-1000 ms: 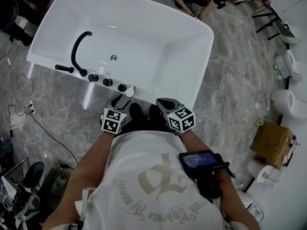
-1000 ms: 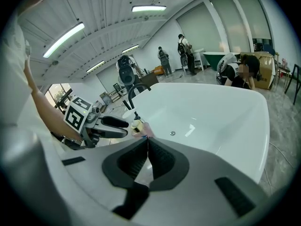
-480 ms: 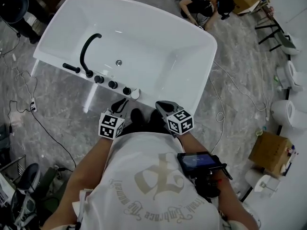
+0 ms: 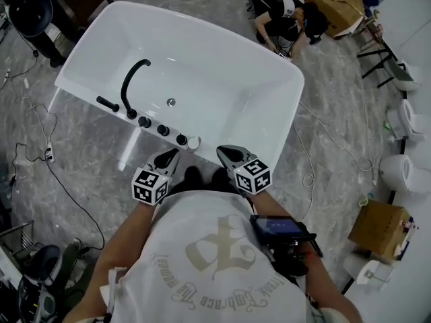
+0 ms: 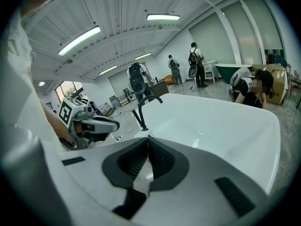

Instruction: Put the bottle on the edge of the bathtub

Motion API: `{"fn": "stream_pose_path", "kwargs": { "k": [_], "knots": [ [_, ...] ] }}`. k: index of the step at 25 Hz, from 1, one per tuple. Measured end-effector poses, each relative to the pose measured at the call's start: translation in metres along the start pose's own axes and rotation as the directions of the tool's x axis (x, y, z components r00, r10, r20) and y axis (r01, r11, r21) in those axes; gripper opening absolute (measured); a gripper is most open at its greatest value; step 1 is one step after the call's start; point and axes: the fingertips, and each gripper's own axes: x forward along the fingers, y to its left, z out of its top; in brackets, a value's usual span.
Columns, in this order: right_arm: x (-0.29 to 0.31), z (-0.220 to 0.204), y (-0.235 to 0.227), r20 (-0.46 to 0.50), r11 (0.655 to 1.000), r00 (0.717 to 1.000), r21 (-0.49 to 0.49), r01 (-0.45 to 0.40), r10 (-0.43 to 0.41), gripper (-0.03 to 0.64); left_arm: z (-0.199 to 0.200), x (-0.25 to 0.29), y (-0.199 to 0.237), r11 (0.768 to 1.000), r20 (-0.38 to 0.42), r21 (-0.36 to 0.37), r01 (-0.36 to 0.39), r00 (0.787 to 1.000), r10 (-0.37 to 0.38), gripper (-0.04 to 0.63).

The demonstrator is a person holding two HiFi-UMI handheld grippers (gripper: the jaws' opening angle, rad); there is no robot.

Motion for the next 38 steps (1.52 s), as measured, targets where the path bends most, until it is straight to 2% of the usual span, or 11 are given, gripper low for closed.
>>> {"fn": "stream_pose_path", "kwargs": {
  "k": [6, 15, 20, 26, 31, 38],
  "knots": [
    [-0.011, 0.019, 0.012, 0.045, 0.998, 0.998, -0.054, -0.038, 0.041, 0.006, 0.01, -0.009, -0.003, 1.0, 0.02, -0.018, 0.012, 1.0, -0.012, 0.025],
    [-0.001, 0.049, 0.034, 0.119, 0.997, 0.992, -0.072, -0.033, 0.041, 0.006, 0.024, -0.039, 0.013, 1.0, 0.058, -0.001, 0.013, 0.998, -0.013, 0.025],
    [-0.008, 0.062, 0.039, 0.153, 0.996, 0.987, -0.088, -0.026, 0.04, 0.006, 0.035, -0.038, 0.012, 0.999, 0.072, 0.022, 0.032, 0.997, -0.033, 0.025],
    [-0.012, 0.057, 0.039, 0.163, 0.998, 0.987, -0.069, 0.007, 0.005, 0.006, 0.035, -0.034, 0.007, 0.996, 0.058, 0.044, 0.075, 0.995, -0.077, 0.025],
    [0.0, 0.062, 0.033, 0.169, 0.998, 0.986, -0.063, 0.017, -0.006, 0.006, 0.038, -0.03, 0.019, 0.995, 0.05, 0.064, 0.08, 0.995, -0.083, 0.025],
    [-0.02, 0.056, 0.017, 0.167, 0.997, 0.986, -0.066, 0.026, -0.015, 0.006, 0.039, -0.013, -0.011, 0.993, 0.051, 0.073, 0.097, 0.994, -0.1, 0.015]
  ]
}}
